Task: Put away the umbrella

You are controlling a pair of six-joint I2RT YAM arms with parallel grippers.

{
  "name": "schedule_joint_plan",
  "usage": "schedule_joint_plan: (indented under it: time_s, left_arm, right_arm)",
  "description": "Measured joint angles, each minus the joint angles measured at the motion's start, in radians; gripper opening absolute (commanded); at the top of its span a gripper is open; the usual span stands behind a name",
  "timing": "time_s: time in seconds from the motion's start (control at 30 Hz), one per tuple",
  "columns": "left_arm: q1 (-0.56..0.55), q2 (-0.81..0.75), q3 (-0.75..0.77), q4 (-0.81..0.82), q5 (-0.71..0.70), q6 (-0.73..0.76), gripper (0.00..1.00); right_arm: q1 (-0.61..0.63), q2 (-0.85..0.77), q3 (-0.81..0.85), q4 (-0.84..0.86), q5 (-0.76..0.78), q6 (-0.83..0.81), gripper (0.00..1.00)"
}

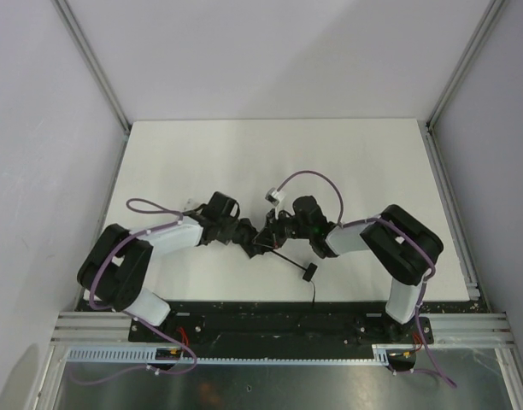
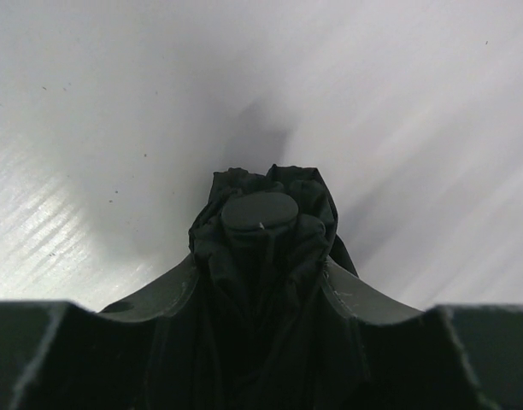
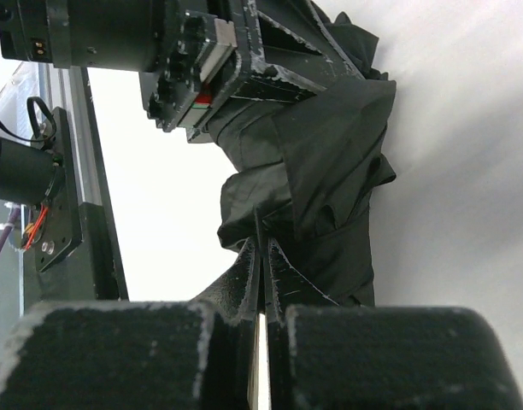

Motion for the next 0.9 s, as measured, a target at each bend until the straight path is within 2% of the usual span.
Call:
schedule_joint_plan:
  time_s: [0.17,0.3,0.4,0.67,0.77,0.9]
  left_arm:
    - [0.039,-0.035,-0.054,0.065,0.042,0.006,0.66]
    - [0.064,-0.101,-0.107,0.105,0.087,0.036,0.94]
    - [0.097,-0.16,-0.155,0.145,0.136,0.081,0.99]
    - [0.257,-0.341,-0.314,0.264,0.315,0.238,0.99]
    - [0.317,-0.476,-0.428,0.388,0.385,0.281,0.99]
    - [0.345,-0.523,-0.509,0.53,0.464,0.313,0.99]
  right_arm:
    - [-0.006,0.043,0.012,0.05,-0.003,0.015,0.0]
    - [-0.013,0.077,0.014,0.094,-0.003,0.036,0.0]
    - [-0.025,0.096,0.018,0.13,-0.003,0.056,0.0]
    - [-0.058,0.121,0.021,0.174,-0.005,0.097,0.0]
    - [-0.071,0.123,0.023,0.176,0.0,0.103,0.0]
    - [-0.09,0.132,0.028,0.18,0.018,0.113,0.0]
